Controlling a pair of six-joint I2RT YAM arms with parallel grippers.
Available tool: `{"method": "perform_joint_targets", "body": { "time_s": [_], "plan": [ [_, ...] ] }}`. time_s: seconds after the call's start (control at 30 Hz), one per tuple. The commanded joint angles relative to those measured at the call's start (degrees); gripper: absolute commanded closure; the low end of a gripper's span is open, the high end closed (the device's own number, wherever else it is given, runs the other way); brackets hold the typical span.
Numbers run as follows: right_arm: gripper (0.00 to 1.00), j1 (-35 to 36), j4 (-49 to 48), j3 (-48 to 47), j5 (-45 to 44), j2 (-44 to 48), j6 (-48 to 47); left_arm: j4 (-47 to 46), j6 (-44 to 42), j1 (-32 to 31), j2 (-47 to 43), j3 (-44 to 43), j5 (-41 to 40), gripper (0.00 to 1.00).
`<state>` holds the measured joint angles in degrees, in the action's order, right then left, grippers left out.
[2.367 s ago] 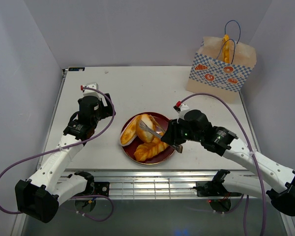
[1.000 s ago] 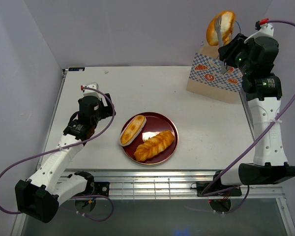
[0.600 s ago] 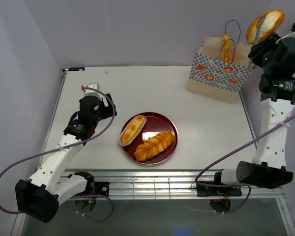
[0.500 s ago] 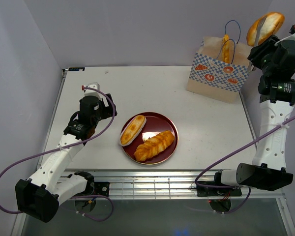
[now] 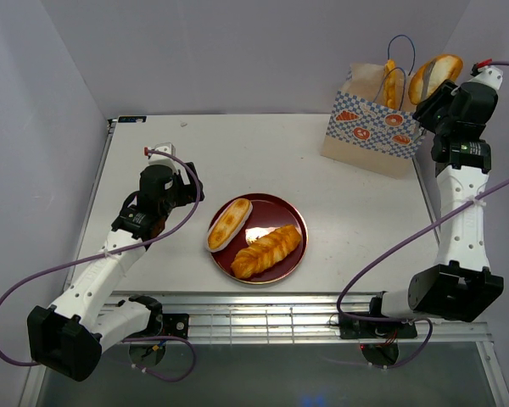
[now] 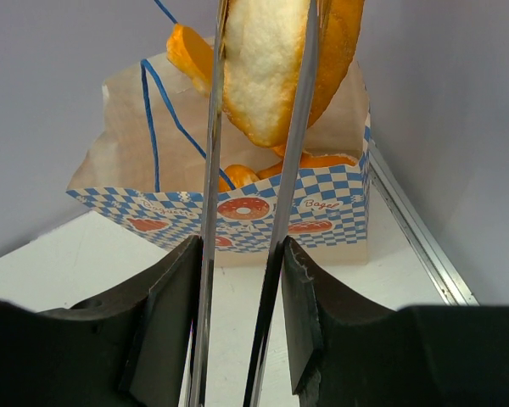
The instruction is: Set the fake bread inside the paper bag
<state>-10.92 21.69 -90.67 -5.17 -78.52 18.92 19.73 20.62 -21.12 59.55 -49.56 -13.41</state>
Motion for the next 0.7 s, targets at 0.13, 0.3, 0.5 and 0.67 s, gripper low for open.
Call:
{"method": "perform_joint_targets", "body": {
  "time_s": [0.13,0.3,0.5,0.67],
  "plan": [
    [0.92,-0.3,-9.7,0.0,2.2,-1.0,-0.6,-0.3,0.1,-0.2,-0.2,-1.8,1.0,0.02],
    [0.82,-0.3,-11.7,2.2,4.4,-1.5,0.3,-0.4,0.1,-0.2,-0.3,-1.6,1.1,0.02],
    [0.66,-0.4,-10.4,0.5,6.8,-3.1,0.8,-0.3,0.0,-0.2,-0.2,-1.6,1.2,0.02],
    [0.6,-0.4,-10.4,0.6,8.9,-3.2,0.7,-0.3,0.0,-0.2,-0.2,-1.8,1.4,0.02]
  ]
}}
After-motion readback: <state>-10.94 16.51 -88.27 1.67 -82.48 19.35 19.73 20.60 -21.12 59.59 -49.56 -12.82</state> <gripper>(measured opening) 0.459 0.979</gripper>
